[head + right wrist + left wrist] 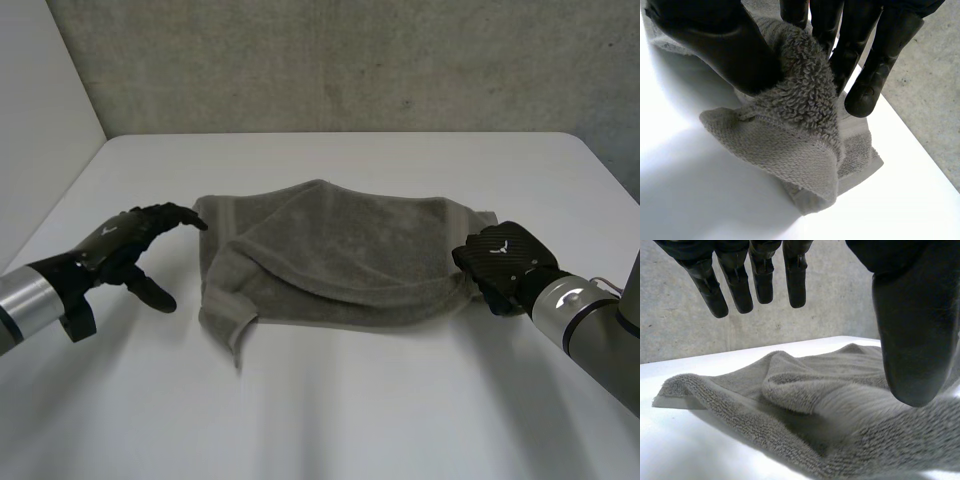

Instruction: Fold the towel.

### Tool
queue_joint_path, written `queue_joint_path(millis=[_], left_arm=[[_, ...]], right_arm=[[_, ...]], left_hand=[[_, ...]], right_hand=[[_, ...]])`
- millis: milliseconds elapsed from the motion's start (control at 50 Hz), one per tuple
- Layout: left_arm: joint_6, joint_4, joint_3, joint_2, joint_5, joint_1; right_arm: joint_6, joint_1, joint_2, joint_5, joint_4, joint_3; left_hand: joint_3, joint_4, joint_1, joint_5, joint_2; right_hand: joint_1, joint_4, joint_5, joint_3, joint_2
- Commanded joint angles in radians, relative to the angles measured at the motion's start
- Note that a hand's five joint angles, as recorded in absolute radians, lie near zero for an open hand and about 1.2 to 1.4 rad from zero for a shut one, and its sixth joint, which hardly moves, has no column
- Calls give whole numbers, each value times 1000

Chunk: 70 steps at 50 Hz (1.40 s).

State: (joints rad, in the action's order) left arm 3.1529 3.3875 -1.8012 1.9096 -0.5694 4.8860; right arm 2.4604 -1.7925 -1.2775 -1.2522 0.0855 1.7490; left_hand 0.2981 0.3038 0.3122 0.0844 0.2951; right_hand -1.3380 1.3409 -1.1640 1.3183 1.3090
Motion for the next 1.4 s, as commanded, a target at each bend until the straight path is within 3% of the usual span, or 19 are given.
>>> queue_joint_path(millis=[20,100,140,160,200,260,300,320,420,580,800,920,1100,1400], left_arm=[[-8,-126,-30,-148,-15,-54],[-10,-137,-76,-218,-52,-114],[-13,-137,-116,-250,-180,-166],[-13,-137,-116,-250,-181,-166],[-17,-135,-130,-250,-323,-253],[-13,-134,-132,-241,-392,-313],[-8,-111,-127,-230,-511,-425],[-8,-111,-127,-230,-512,-425],[-7,5,-113,-135,-717,-555],[-5,79,-41,37,-872,-681],[59,105,55,189,-1038,-704],[173,124,45,174,-1083,-683],[197,131,-24,59,-1083,-572],[199,131,-95,28,-977,-460]], right_arm=[[9,-2,-13,-1,8,33],[9,-4,-13,-4,23,46],[9,-4,-13,-6,30,50],[9,-4,-13,-7,33,53],[9,-4,-13,-9,36,58],[9,-4,-13,-10,36,60],[9,-5,-13,-12,36,60],[9,-5,-13,-13,36,61],[9,-8,-13,-13,37,73],[9,-5,-14,-13,45,96],[9,-10,-14,-13,59,121],[9,-11,-14,-13,60,122],[9,-15,-14,-13,60,122],[9,-19,-14,-21,57,121]], left_hand=[[-64,-70,-78,-25,-61],[-61,-67,-75,-22,-58],[-58,-64,-72,-19,-55],[-58,-64,-72,-19,-55],[-58,-64,-72,-19,-55],[-58,-64,-72,-19,-55],[-58,-64,-72,-19,-55],[-58,-64,-72,-19,-55],[-58,-64,-72,-19,-55],[-49,-55,-64,-10,-46],[-49,-55,-64,-10,-46],[-49,-55,-63,-10,-46],[-49,-55,-64,-10,-46],[89,83,74,128,92]], right_hand=[[-58,55,-58,78,87],[-58,55,-58,78,87],[-58,55,-58,78,87],[-58,55,-58,78,87],[-58,55,-58,78,87],[-58,55,-58,78,87],[-58,55,-58,78,87],[-58,55,-58,78,87],[-58,55,-58,78,87],[-58,55,-58,78,87],[-58,55,-58,78,87],[-58,55,-58,78,87],[-58,55,-58,78,87],[-58,55,-58,78,87]])
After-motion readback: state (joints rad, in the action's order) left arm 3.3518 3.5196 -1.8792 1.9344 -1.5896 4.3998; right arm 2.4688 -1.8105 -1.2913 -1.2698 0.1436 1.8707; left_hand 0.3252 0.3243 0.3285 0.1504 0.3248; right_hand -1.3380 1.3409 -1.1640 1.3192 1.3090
